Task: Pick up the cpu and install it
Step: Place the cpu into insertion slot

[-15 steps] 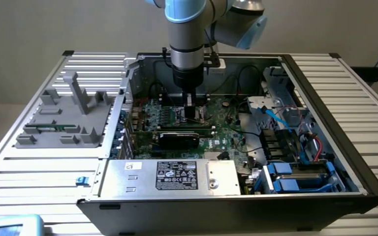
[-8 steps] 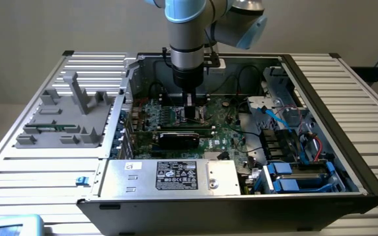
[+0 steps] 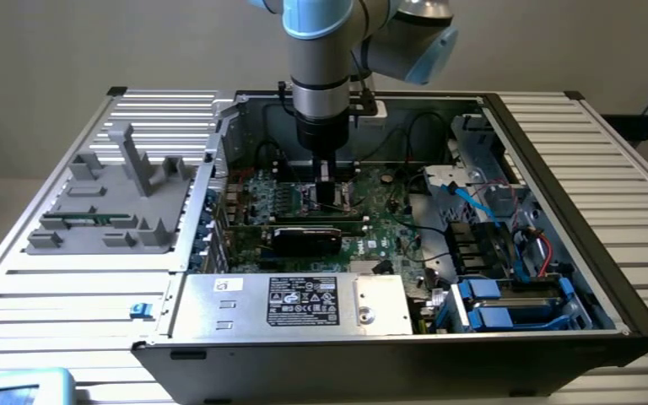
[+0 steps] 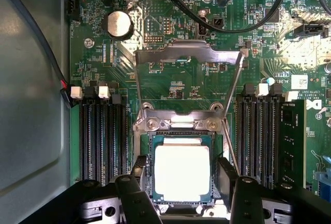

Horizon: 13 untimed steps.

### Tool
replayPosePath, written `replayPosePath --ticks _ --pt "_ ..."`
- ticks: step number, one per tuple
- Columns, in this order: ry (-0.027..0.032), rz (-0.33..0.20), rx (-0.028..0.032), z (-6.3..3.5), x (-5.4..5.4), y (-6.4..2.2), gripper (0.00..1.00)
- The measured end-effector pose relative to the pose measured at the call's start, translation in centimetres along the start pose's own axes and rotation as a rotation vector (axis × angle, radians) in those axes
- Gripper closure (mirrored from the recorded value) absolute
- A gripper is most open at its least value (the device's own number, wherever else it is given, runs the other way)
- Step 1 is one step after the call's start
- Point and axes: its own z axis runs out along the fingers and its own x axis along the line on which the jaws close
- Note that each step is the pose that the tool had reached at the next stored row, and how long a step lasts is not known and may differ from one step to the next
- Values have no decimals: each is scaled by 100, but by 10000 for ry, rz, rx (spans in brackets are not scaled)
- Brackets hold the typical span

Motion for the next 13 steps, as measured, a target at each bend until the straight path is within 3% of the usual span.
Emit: replayPosePath --ticks 13 --pt "2 0 -17 -473 0 33 36"
